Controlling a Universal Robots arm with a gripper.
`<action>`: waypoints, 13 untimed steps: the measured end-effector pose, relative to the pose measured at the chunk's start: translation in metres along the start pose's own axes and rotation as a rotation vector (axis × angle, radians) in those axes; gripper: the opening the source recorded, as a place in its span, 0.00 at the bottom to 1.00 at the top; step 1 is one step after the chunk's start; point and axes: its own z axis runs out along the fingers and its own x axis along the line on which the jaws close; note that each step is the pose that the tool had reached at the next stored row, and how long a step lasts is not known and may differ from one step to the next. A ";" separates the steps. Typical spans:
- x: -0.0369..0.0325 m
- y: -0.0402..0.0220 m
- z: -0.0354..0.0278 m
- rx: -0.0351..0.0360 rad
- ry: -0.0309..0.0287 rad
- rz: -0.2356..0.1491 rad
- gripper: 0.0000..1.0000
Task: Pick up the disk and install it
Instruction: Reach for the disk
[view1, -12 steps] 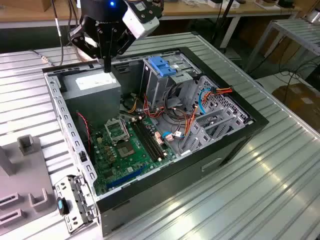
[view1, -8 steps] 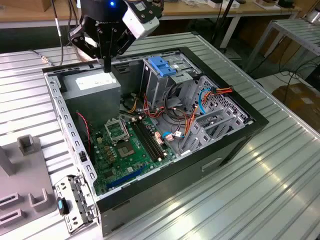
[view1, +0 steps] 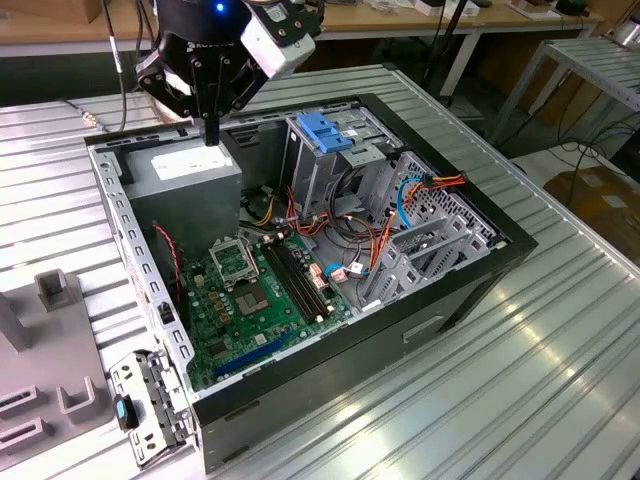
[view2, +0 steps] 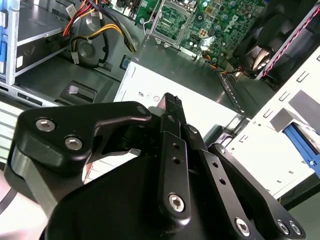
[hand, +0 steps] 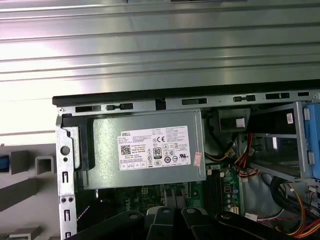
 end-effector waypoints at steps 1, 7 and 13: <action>0.0007 0.0000 0.0000 0.0000 0.0000 0.000 0.11; 0.0074 -0.0002 -0.0001 -0.0001 0.0000 0.000 0.11; 0.0169 0.0004 -0.0004 -0.0001 0.0000 0.000 0.11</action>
